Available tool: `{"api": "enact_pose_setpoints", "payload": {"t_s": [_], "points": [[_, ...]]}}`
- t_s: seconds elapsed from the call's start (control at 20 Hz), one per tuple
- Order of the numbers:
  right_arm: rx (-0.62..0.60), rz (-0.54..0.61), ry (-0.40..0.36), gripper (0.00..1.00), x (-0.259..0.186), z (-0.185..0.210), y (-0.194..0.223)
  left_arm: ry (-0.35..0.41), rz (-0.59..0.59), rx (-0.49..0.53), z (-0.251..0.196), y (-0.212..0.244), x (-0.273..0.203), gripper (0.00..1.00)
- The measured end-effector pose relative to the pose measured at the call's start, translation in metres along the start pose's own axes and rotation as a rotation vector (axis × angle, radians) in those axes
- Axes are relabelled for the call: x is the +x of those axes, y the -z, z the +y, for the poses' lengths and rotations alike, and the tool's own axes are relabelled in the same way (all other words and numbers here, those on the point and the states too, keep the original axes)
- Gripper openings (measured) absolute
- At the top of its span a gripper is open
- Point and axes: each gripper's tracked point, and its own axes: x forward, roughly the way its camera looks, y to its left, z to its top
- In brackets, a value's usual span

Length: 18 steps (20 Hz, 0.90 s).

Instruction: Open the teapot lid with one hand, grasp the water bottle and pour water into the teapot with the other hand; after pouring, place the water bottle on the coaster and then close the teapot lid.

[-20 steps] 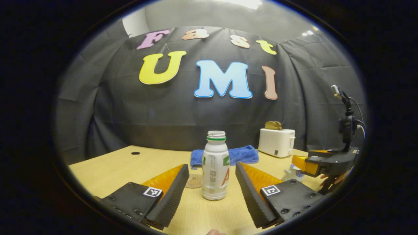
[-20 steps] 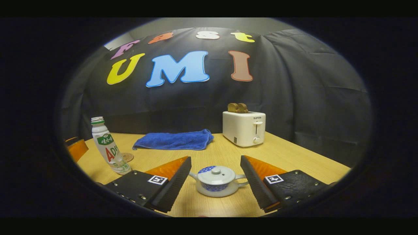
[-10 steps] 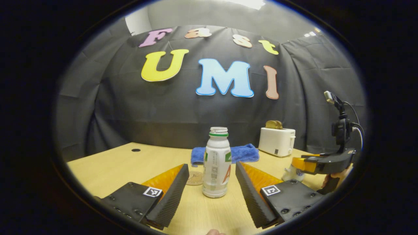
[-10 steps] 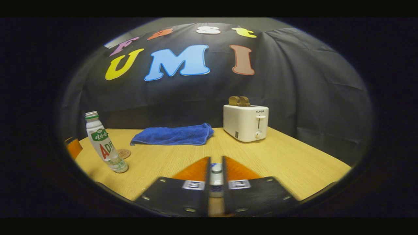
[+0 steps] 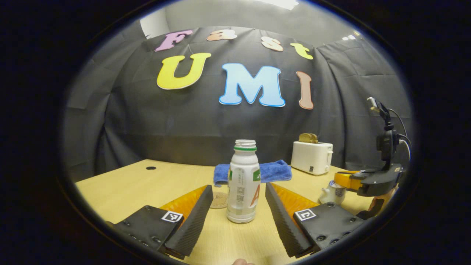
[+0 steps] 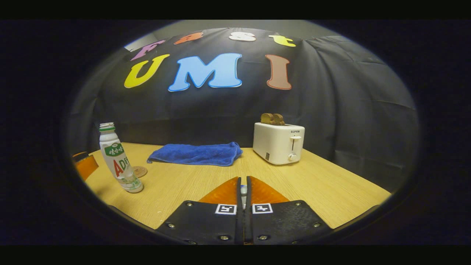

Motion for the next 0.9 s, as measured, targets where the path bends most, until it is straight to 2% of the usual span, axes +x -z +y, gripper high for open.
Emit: {"api": "enact_pose_setpoints", "payload": {"t_s": [0.05,0.1,0.15,0.2,0.25,0.3,0.35,0.4,0.45,0.5,0.9], "points": [[-0.01,-0.015,-0.002,0.01,-0.002,0.001,-0.004,0.002,0.005,-0.005,-0.002,0.0,0.001,1.0],[-0.024,-0.024,-0.002,0.18,-0.003,0.002,-0.005,-0.002,0.006,-0.003,-0.001,0.001,0.002,1.0],[-0.035,-0.032,-0.007,0.18,-0.005,0.004,-0.007,-0.019,0.005,-0.002,0.002,0.0,0.005,1.0],[-0.031,-0.035,-0.022,0.01,-0.006,0.009,-0.007,-0.021,0.008,0.0,0.002,0.0,0.007,1.0],[-0.029,-0.037,-0.031,0.0,-0.007,0.012,-0.008,-0.033,0.013,0.005,0.003,0.0,0.009,1.0],[-0.034,-0.044,-0.031,0.01,-0.008,0.012,-0.009,-0.047,0.022,0.015,0.006,0.002,0.01,1.0],[-0.044,-0.055,-0.028,0.18,-0.01,0.011,-0.012,-0.061,0.031,0.026,0.009,0.004,0.01,1.0],[-0.051,-0.066,-0.029,0.01,-0.011,0.012,-0.014,-0.068,0.04,0.035,0.01,0.006,0.009,1.0],[-0.051,-0.074,-0.035,0.18,-0.013,0.014,-0.016,-0.065,0.047,0.035,0.01,0.007,0.009,0.9],[-0.051,-0.077,-0.043,0.01,-0.014,0.016,-0.016,-0.065,0.049,0.035,0.009,0.007,0.009,1.0],[-0.042,-0.095,-0.072,0.01,-0.022,0.019,-0.019,-0.115,0.061,0.038,0.015,0.01,0.017,1.0]]}}
